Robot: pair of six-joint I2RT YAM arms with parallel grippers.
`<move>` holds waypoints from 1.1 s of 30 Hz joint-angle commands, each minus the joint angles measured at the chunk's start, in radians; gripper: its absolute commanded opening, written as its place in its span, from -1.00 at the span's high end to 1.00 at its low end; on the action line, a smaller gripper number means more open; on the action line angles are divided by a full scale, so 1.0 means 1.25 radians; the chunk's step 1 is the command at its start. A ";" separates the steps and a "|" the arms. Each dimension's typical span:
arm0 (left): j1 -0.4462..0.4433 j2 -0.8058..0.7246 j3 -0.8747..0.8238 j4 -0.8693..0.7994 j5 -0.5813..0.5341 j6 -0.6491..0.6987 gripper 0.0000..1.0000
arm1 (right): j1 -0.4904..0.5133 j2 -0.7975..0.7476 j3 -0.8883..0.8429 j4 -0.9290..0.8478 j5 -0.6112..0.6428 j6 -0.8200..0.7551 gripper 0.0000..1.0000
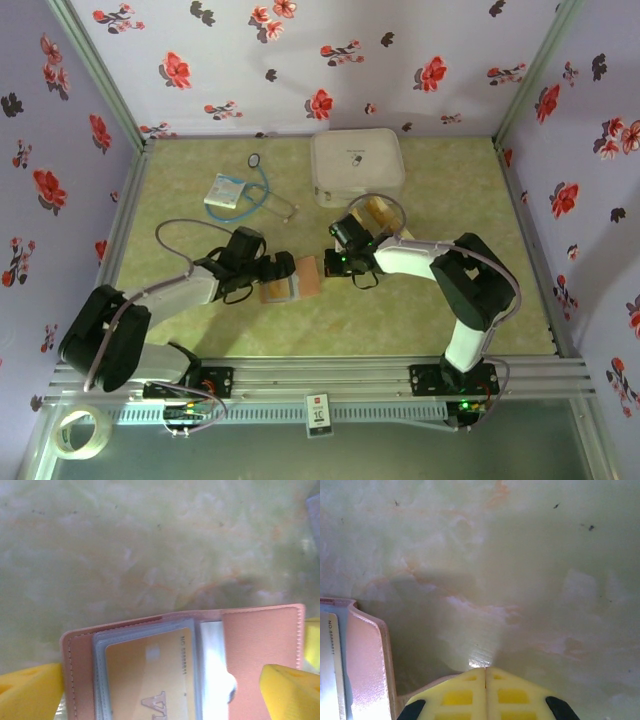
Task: Put the credit cards into the card holder
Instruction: Close the card holder at the bottom-center of the table.
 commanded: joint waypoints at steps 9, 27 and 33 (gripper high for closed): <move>-0.032 -0.051 0.043 0.064 0.049 -0.027 -0.99 | 0.010 0.024 0.037 0.006 -0.017 0.019 1.00; -0.132 0.121 0.061 0.209 0.000 -0.098 -0.99 | -0.076 -0.106 -0.003 -0.074 -0.005 -0.013 0.25; -0.153 0.178 0.036 0.208 -0.066 -0.131 -0.99 | -0.078 -0.156 -0.055 -0.050 -0.013 0.015 0.26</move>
